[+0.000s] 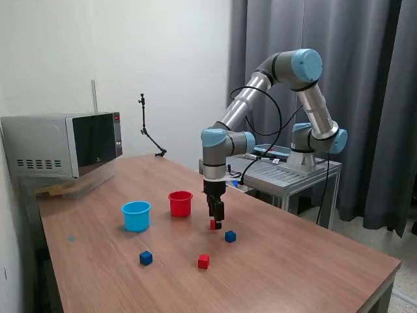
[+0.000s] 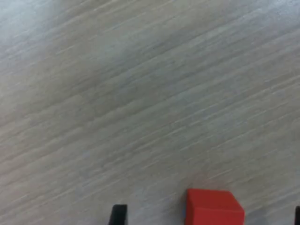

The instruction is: Place red objects in the red bin, and blue objects in the blue bin.

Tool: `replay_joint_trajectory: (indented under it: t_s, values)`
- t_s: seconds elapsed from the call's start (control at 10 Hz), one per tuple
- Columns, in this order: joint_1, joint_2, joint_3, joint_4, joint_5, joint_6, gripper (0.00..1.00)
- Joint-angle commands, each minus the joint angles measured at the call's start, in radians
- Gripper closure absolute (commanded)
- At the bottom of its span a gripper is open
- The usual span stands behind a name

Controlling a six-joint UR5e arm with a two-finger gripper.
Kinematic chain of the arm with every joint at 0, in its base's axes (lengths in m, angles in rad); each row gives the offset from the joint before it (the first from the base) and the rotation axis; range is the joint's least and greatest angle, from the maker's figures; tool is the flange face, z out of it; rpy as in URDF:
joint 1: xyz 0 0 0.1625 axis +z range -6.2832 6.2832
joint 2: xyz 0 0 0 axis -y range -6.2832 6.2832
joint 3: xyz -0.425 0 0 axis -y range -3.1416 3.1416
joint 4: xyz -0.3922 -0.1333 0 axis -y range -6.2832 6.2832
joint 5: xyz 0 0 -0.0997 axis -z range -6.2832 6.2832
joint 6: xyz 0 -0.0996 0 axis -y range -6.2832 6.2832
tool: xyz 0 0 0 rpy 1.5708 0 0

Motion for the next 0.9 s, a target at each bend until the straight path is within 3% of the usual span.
replay_joint_trajectory:
  t_s: [0.0,0.4,0.5,0.8]
  values:
    - [0.001,0.0,0.0,0.001,0.001,0.001,0.0]
    - [-0.001,0.0,0.003,0.005,-0.002,0.001,0.0]
    - [-0.001,0.0,0.005,0.005,-0.002,0.001,1.0]
    - [-0.001,0.0,0.005,0.005,0.0,0.001,1.0]
